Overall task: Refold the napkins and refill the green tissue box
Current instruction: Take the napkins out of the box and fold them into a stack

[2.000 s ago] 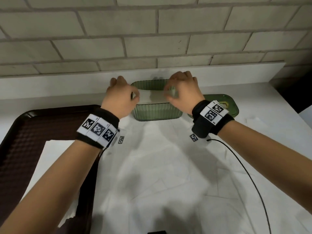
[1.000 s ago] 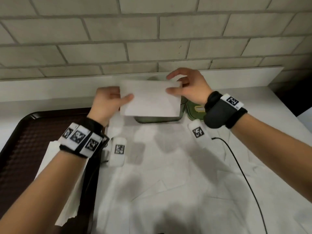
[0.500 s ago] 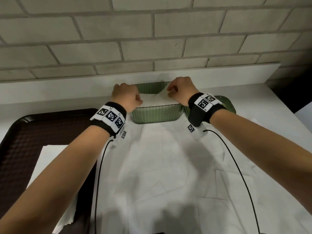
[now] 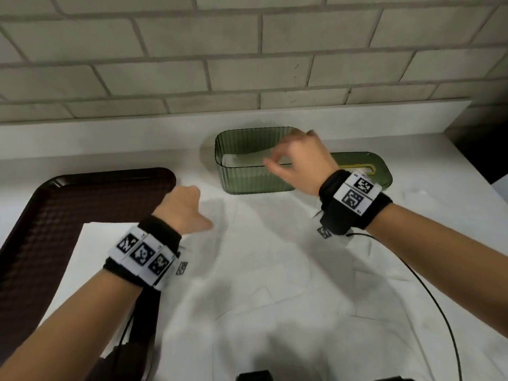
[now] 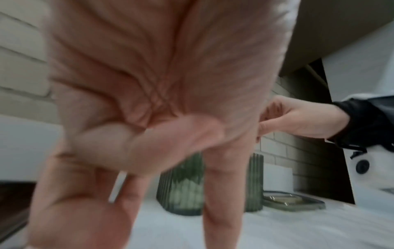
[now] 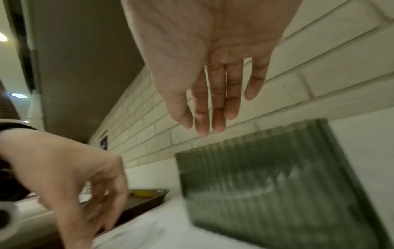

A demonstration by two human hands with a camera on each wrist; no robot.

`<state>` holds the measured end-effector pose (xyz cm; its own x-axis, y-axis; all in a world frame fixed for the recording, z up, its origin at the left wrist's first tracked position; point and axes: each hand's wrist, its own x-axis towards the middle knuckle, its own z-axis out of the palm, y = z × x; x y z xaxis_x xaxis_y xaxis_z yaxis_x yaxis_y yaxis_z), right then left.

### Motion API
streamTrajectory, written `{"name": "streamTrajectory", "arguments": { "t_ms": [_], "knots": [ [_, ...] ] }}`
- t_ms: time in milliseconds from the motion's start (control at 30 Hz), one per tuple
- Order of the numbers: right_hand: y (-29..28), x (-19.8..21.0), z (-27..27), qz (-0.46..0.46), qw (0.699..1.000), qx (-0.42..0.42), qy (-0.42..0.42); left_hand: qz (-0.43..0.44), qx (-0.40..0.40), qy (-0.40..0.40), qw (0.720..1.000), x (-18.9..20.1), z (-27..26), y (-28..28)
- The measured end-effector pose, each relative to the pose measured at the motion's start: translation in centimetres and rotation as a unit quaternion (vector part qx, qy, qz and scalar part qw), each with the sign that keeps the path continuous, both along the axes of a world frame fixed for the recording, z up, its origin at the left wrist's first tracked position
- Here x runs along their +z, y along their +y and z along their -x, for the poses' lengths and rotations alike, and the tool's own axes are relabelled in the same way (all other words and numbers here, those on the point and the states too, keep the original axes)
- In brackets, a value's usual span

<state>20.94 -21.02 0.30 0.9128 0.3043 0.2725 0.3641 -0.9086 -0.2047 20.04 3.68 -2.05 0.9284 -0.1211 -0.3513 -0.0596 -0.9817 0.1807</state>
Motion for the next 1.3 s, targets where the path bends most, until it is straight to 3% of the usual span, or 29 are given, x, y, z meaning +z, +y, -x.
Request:
{"name": "streamTrajectory", "arguments": {
  "t_ms": [67,200,300,400,567,667,900,1100,1167,1300],
  "knots": [
    [1.2,-1.0,1.3,-0.001,0.997,0.045,0.07,-0.009,0.001,0.015,1.0,-1.0,1.8,-0.1],
    [3.5,-4.1,2.1,0.128,0.954,0.131,0.238,-0.04,-0.011,0.02,0.999,-1.7,3.3,-0.9],
    [5.0,-5.1,1.4,0.229,0.924,0.172,0.252,-0.053,-0.012,0.027,0.998,-1.3,3.5,-1.4],
    [6.1,-4.8,0.9,0.268,0.909,0.164,0.275,-0.078,-0.037,0.03,0.996,-1.0,3.5,-1.9],
    [6.5,-4.0,0.6,0.232,0.918,0.148,0.286,-0.108,-0.076,0.008,0.991,-1.6,3.1,-1.9],
    [6.3,-3.7,0.7,0.224,0.927,0.138,0.269,-0.033,-0.075,-0.01,0.997,-1.2,3.2,-1.3],
    [3.9,-3.3,1.9,0.048,0.959,0.071,0.27,0.072,-0.067,-0.017,0.995,0.4,3.1,2.0],
    [1.3,0.4,1.8,-0.111,0.963,0.068,0.238,0.22,-0.017,-0.107,0.97,2.6,3.5,3.1],
    [0.6,2.4,0.9,-0.219,0.95,0.039,0.221,0.273,0.01,-0.131,0.953,3.2,3.6,3.1],
    [-1.2,4.1,-3.1,-0.421,0.889,-0.078,0.16,0.311,0.03,-0.193,0.93,3.7,3.2,3.4]
  ]
}}
